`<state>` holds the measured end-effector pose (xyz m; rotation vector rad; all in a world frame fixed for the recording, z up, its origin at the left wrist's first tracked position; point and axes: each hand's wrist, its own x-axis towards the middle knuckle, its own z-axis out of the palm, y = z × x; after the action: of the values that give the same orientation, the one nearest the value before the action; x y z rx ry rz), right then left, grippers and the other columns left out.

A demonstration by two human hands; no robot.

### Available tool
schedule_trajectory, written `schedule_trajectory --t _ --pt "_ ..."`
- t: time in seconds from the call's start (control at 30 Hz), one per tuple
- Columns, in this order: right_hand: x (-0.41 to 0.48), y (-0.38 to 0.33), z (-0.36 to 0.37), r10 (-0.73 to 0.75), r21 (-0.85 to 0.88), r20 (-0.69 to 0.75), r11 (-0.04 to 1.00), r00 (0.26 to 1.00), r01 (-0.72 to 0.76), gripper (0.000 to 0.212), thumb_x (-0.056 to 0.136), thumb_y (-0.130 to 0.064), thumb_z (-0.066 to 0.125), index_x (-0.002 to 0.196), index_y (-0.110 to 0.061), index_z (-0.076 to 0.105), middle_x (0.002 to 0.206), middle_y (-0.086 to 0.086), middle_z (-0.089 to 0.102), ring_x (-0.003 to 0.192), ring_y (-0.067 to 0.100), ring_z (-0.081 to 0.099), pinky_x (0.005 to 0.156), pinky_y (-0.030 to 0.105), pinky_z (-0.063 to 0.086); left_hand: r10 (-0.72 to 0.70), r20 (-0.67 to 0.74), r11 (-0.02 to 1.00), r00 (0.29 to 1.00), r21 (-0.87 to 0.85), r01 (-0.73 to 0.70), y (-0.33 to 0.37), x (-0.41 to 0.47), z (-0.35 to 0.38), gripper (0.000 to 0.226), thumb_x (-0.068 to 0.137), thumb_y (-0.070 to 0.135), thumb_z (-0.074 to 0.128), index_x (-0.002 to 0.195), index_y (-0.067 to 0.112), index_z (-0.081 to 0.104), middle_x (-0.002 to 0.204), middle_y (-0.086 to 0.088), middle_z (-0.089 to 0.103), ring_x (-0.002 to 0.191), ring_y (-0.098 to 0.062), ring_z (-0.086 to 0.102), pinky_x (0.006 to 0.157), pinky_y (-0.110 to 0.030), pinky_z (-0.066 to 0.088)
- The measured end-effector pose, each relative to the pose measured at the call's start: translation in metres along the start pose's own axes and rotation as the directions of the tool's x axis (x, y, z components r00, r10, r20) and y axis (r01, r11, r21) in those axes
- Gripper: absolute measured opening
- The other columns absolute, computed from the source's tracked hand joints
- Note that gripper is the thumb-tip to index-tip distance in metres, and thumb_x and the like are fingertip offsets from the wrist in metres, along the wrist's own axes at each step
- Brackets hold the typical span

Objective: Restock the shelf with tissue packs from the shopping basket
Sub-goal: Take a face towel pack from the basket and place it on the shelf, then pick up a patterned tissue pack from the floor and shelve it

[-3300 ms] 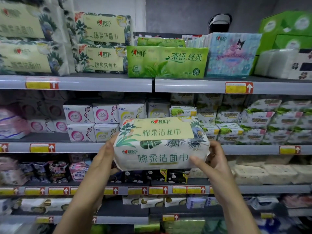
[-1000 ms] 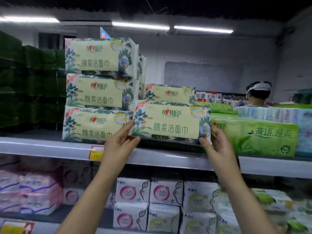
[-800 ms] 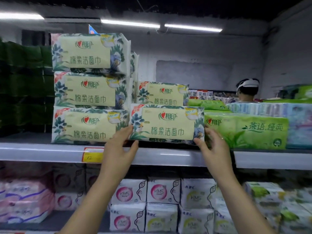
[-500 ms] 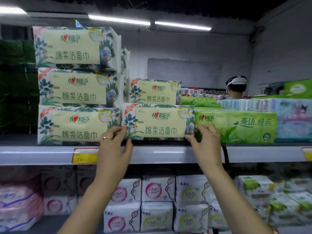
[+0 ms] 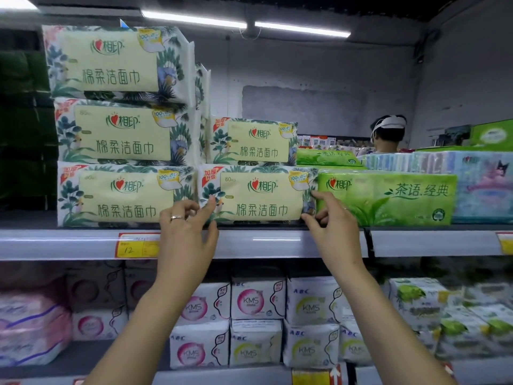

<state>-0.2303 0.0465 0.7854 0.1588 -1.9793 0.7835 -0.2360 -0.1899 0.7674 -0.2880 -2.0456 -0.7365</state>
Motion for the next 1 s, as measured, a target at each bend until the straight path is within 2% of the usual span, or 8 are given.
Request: schedule_trajectory --t 0.1,0.2,0.3,0.33,0.43,0.6,0.73,1.0 --pt "-0.004 0.001 0.002 0.003 0.026 -0.007 1.0 1.0 -0.003 0.036 0.089 -0.014 0.063 0.124 -0.02 0.058 0.079 -0.003 0.048 0.072 0.017 0.049 0.067 0.034 0.047 -0.007 0.058 1.0 0.998 0.03 0.006 -0.001 0.0 -0.002 0.044 0.091 0.019 0.06 0.134 0.021 0.055 0.119 -0.014 0.047 0.112 -0.034 0.033 0.095 -0.047 0.039" --pt "-0.008 0.002 0.0 0.006 0.061 0.012 0.998 1.0 -0.007 0.037 0.091 -0.013 0.059 0.128 -0.02 0.057 0.081 -0.005 0.047 0.076 0.016 0.05 0.07 0.029 0.042 -0.034 0.127 0.997 0.991 -0.06 0.042 0.002 0.001 -0.011 0.044 0.093 0.022 0.056 0.137 0.023 0.052 0.119 -0.005 0.045 0.114 -0.026 0.033 0.096 -0.031 0.033" --pt "-0.01 -0.003 -0.007 0.028 0.098 0.042 0.995 0.999 -0.032 0.035 0.093 -0.014 0.057 0.127 -0.02 0.057 0.091 -0.002 0.052 0.085 0.014 0.052 0.076 0.027 0.044 -0.099 0.135 0.948 0.986 -0.287 0.134 0.006 -0.002 -0.026 0.035 0.095 0.022 0.053 0.13 0.023 0.058 0.111 0.003 0.051 0.1 -0.009 0.051 0.082 -0.004 0.034" --pt "-0.012 -0.006 -0.011 0.041 0.125 0.031 0.991 0.999 -0.045 0.032 0.093 -0.014 0.057 0.124 -0.02 0.058 0.095 -0.001 0.054 0.087 0.011 0.052 0.077 0.023 0.044 -0.123 0.121 0.928 0.985 -0.336 0.157 0.008 -0.004 -0.032 0.033 0.096 0.022 0.052 0.128 0.024 0.06 0.111 0.004 0.054 0.096 -0.003 0.053 0.076 -0.001 0.036" --pt "-0.023 -0.015 -0.023 0.086 0.292 -0.053 0.954 0.995 -0.067 0.025 0.093 -0.013 0.056 0.113 -0.027 0.061 0.095 -0.007 0.058 0.087 0.001 0.054 0.075 0.01 0.042 -0.198 0.095 0.865 0.976 -0.452 0.22 0.01 -0.012 -0.045 0.031 0.096 0.02 0.052 0.125 0.028 0.061 0.116 0.009 0.059 0.099 0.005 0.055 0.075 -0.006 0.039" --pt "-0.056 -0.015 -0.031 0.215 0.525 -0.074 0.839 0.974 -0.145 0.023 0.094 -0.014 0.056 0.098 -0.036 0.062 0.095 -0.009 0.064 0.09 0.001 0.059 0.076 0.012 0.047 -0.307 0.123 0.718 0.944 -0.621 0.314 0.004 -0.034 -0.048 0.024 0.095 0.017 0.055 0.112 0.032 0.061 0.112 0.011 0.064 0.106 -0.002 0.058 0.087 -0.018 0.043" --pt "-0.076 -0.006 -0.033 0.322 0.572 0.0 0.776 0.947 -0.265 0.022 0.094 -0.014 0.056 0.092 -0.035 0.064 0.091 0.002 0.066 0.088 0.016 0.063 0.081 0.03 0.05 -0.376 0.19 0.69 0.907 -0.597 0.411 -0.002 -0.054 -0.048 0.02 0.095 0.018 0.054 0.113 0.025 0.061 0.111 0.004 0.065 0.105 -0.011 0.06 0.086 -0.023 0.044" --pt "-0.108 -0.013 -0.063 0.34 0.567 0.125 0.746 0.932 -0.349 0.021 0.096 -0.01 0.05 0.091 -0.025 0.065 0.083 -0.001 0.066 0.08 0.008 0.062 0.08 0.027 0.051 -0.462 0.216 0.659 0.86 -0.565 0.497 0.019 -0.103 -0.07 0.017 0.095 0.017 0.054 0.11 0.022 0.061 0.112 0.003 0.064 0.104 -0.009 0.059 0.088 -0.026 0.045"
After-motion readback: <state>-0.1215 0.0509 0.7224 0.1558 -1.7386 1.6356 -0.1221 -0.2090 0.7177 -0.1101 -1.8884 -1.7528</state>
